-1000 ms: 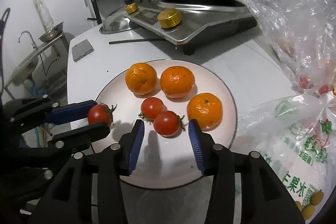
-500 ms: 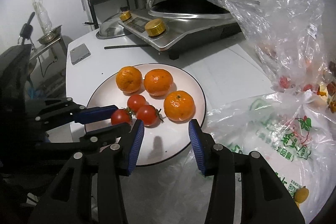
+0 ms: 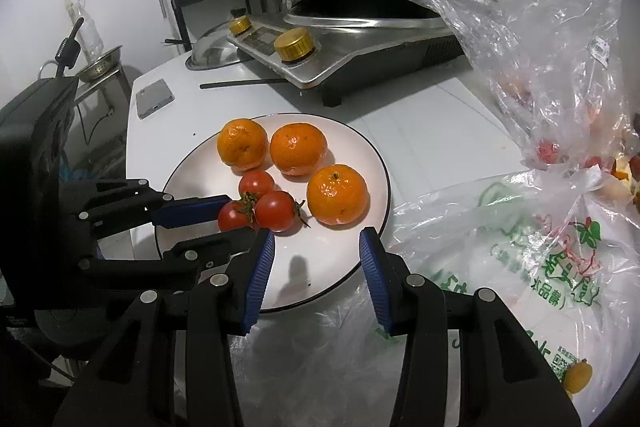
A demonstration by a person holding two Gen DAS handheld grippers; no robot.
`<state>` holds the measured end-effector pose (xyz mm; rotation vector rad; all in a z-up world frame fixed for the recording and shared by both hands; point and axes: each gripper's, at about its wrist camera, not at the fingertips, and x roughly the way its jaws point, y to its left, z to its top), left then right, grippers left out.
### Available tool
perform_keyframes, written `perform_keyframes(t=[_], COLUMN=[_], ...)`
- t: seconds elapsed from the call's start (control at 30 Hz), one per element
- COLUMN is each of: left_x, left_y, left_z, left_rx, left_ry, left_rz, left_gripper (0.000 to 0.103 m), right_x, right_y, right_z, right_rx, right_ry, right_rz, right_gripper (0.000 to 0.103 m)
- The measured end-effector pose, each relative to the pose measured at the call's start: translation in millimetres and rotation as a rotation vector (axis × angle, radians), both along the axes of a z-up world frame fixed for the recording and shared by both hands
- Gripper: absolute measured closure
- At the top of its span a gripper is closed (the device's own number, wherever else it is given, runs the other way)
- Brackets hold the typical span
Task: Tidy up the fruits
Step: 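Lower the tomatoes onto the plate and open the right gripper while the left gripper opens, then move both open grippers back over the small yellow fruits on the bag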
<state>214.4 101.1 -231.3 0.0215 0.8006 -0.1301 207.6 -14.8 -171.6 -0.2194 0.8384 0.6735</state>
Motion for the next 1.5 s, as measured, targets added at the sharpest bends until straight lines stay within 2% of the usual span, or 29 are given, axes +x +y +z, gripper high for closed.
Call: perform_keyframes(t=[0.5, 0.6, 1.1, 1.5], left_x=[-11.3, -15.7, -48.0, -76.8], left_y=[0.1, -0.1, -16.1, -52.3], left_z=[9.0, 13.7, 41.4, 59.6], left_rx=[0.003, -0.001, 0.006, 0.016], left_ry=[-0.031, -0.047, -0.118, -0.164], left_rz=[0.004, 0.007, 0.008, -0.033], left_gripper=[0.059, 0.049, 0.049, 0.049], right_x=[-1.6, -3.5, -30.9, -63.3], right_y=[3.4, 1.7, -22.8, -59.7], right_z=[4.8, 8.0, 36.2, 58.8], right_rx=[-0.013, -0.013, -0.004, 0.008], right_ry=[-0.017, -0.024, -0.093, -0.145], right_rz=[-0.002, -0.005, -0.046, -0.093], right_gripper=[0.056, 0.056, 0.056, 0.056])
